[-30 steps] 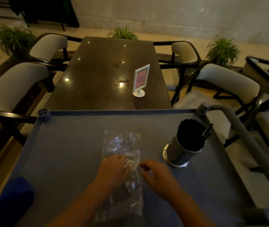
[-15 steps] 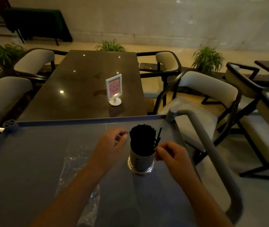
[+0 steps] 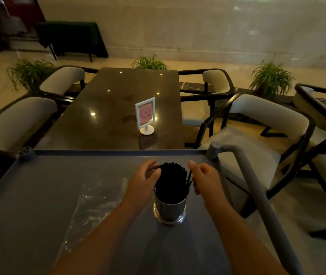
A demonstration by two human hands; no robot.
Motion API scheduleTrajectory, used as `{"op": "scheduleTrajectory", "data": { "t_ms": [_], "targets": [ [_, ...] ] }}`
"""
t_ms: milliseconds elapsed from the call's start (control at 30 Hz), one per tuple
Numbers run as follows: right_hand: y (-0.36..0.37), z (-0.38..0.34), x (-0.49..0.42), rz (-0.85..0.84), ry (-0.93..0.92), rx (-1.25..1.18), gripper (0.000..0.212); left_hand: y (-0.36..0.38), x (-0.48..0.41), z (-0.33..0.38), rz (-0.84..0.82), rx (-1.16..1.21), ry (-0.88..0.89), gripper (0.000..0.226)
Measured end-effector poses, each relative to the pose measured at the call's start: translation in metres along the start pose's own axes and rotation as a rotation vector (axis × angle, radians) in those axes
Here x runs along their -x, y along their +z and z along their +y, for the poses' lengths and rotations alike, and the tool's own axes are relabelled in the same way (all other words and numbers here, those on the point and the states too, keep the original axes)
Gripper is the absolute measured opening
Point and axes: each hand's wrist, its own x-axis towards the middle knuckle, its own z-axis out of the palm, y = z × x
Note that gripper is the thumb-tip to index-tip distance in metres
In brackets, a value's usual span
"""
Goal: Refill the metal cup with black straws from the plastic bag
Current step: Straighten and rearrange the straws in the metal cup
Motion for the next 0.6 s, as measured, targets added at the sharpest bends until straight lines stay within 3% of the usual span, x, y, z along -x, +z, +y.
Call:
{"op": "scheduleTrajectory", "data": {
  "t_ms": [200, 467, 600],
  "targets": [
    [0.012, 0.017, 0.0, 0.043, 0.009, 0.038, 0.043, 0.002, -0.005, -0.011, -0.022, 0.034, 0.024, 0.02],
    [0.017, 0.025, 0.003, 0.037, 0.094, -0.046, 0.046, 0.003, 0.001, -0.011, -0.018, 0.12, -0.038, 0.025],
    [0.009, 0.025, 0.009, -0.022, 0.006, -0.085, 0.038, -0.003, -0.001, -0.008, -0.107, 0.147, 0.013, 0.032]
  ]
}}
